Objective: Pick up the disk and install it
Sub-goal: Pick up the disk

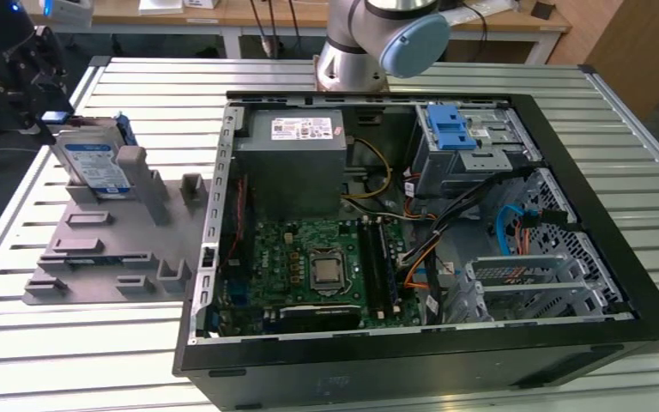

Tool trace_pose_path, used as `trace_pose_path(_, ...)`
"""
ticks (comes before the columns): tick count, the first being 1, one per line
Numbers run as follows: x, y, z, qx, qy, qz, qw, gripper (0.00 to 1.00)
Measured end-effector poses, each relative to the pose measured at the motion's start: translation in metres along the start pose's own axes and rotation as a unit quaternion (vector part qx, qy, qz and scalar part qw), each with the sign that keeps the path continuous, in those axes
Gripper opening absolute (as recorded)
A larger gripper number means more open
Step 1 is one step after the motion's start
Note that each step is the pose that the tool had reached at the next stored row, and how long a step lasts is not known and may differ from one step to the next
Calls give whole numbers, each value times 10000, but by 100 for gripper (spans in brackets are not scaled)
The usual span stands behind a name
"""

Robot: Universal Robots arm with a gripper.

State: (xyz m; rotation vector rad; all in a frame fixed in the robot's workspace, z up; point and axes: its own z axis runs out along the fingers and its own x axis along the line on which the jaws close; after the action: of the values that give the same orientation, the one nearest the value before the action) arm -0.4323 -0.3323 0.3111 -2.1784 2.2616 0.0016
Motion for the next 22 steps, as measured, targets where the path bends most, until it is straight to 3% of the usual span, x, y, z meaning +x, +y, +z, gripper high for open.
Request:
trace_pose_path(9,-10,2,79,0,0,0,10000,64)
trace_pose_path(12,-10,6,102,-1,0,0,10000,50)
trace_pose_path(22,-58,11,181,-1,1,0,10000,50)
